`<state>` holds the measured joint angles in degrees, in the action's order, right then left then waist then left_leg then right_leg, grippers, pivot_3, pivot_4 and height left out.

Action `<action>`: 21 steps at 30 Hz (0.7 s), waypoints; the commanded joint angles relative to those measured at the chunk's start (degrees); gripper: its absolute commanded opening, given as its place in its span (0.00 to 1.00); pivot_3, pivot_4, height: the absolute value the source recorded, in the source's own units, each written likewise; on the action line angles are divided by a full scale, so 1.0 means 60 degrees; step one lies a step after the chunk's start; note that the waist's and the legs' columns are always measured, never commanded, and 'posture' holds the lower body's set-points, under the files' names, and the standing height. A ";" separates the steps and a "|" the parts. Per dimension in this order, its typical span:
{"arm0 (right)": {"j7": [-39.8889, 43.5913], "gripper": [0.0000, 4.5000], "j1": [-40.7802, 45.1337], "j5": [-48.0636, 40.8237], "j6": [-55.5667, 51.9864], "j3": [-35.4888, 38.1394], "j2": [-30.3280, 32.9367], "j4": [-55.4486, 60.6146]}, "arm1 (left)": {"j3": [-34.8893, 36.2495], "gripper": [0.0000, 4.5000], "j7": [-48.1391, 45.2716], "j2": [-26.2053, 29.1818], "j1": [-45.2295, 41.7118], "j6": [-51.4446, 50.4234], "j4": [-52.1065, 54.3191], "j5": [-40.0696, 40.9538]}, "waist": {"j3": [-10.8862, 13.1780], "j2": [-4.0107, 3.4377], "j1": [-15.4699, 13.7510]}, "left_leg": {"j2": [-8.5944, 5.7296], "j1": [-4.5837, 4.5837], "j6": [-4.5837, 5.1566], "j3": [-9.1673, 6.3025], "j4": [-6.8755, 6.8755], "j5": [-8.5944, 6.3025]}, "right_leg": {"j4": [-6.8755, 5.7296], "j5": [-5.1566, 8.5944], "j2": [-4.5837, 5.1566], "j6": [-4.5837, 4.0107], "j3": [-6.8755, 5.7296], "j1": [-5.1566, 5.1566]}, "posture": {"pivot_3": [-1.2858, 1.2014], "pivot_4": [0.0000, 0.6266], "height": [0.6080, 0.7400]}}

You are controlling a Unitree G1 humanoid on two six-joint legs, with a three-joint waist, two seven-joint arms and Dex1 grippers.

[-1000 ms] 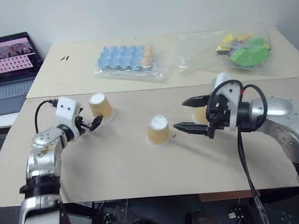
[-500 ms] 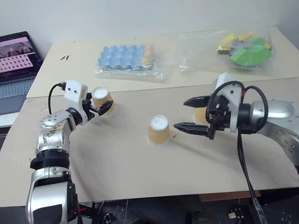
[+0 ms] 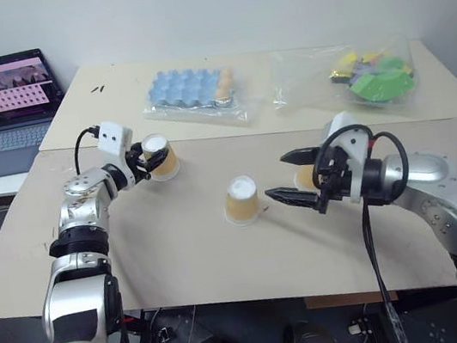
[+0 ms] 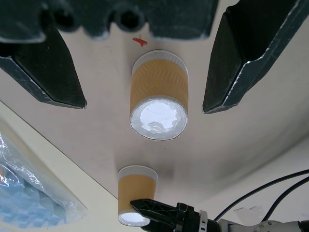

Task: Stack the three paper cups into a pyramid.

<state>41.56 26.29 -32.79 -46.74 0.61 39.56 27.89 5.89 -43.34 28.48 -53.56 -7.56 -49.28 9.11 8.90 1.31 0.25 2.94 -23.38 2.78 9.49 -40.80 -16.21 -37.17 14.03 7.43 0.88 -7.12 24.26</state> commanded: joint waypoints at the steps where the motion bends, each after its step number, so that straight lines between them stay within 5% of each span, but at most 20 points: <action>1: -0.0019 1.00 0.0108 -0.0007 0.0140 0.0085 0.0019 0.0138 | 0.0182 0.53 -0.0358 0.0068 -0.0196 0.0271 0.0770 0.0287 | 0.0000 0.0000 0.0002 | 0.0000 0.0000 0.0000 0.0000 0.0000 0.0000 | 0.0000 0.0000 0.0000 0.0000 0.0000 0.0000 | 0.52 0.24 0.94; 6: -0.0052 1.00 0.0126 0.0048 0.0158 0.0015 0.0002 0.0089 | -0.0090 0.53 -0.1732 0.0137 0.0628 -0.0349 0.3111 0.0928 | 0.0002 0.0004 0.0009 | 0.0000 -0.0007 0.0000 -0.0002 0.0002 0.0000 | -0.0008 -0.0001 0.0000 0.0001 -0.0002 0.0001 | 0.52 0.24 0.94; 10: -0.0122 1.00 0.0084 0.0135 0.0179 -0.0035 0.0013 0.0073 | -0.1350 0.53 -0.4150 0.1122 0.3034 -0.1718 0.6802 0.1718 | 0.0001 0.0000 0.0131 | 0.0000 -0.0001 0.0000 0.0003 0.0004 0.0000 | -0.0015 0.0000 0.0000 0.0002 0.0004 0.0000 | 0.52 0.24 0.94; 15: -0.0195 1.00 0.0051 0.0191 0.0203 -0.0010 0.0002 0.0077 | -0.1762 0.53 -0.4932 0.1745 0.3980 -0.2309 0.7705 0.1934 | 0.0003 0.0000 0.0077 | 0.0020 0.0023 -0.0014 0.0002 -0.0016 0.0008 | -0.0008 0.0002 -0.0008 0.0003 0.0013 -0.0001 | 0.52 0.24 0.94; 21: -0.0260 1.00 -0.0025 0.0153 0.0158 0.0095 0.0026 0.0197 | -0.1978 0.53 -0.4667 0.1343 0.3753 -0.2449 0.7690 0.1887 | 0.0000 -0.0003 -0.0027 | 0.0011 0.0032 0.0006 -0.0016 -0.0025 0.0014 | -0.0027 -0.0004 0.0006 -0.0004 0.0042 -0.0013 | 0.52 0.24 0.94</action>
<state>40.39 26.12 -31.78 -46.70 -0.58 39.28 27.03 -5.27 -71.98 37.40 -29.44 -21.94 -3.90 20.35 8.91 1.30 0.09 3.00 -23.20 2.82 9.39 -40.95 -16.12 -37.34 14.01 7.46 0.85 -6.88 24.18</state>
